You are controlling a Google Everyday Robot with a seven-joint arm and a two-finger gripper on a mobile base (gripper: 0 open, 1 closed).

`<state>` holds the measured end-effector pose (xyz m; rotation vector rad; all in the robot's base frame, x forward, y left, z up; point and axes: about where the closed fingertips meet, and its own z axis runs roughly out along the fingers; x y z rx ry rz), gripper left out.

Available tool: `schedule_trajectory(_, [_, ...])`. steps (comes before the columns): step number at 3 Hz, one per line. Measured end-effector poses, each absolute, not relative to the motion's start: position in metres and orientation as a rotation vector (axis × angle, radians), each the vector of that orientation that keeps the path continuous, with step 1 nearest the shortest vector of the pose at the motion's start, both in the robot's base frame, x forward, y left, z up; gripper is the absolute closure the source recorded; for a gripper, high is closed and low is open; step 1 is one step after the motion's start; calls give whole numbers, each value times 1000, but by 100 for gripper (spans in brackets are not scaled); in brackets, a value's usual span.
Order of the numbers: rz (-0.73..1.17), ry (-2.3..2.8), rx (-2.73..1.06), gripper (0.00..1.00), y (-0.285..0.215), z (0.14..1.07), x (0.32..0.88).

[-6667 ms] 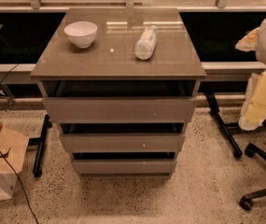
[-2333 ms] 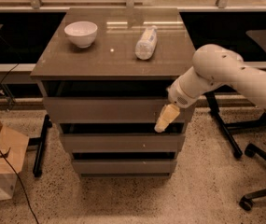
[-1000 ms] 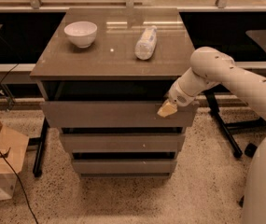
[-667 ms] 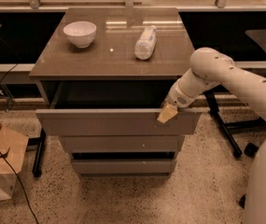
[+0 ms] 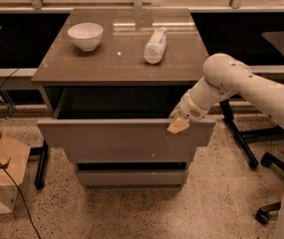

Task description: Open top drawer

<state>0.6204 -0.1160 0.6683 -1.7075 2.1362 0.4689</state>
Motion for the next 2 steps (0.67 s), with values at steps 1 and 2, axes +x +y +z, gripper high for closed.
schedule_trajectory(1, [469,2136,-1708,33,-116,668,620])
schedule_trajectory(2, [481,2179,-1722,3,-117,657,619])
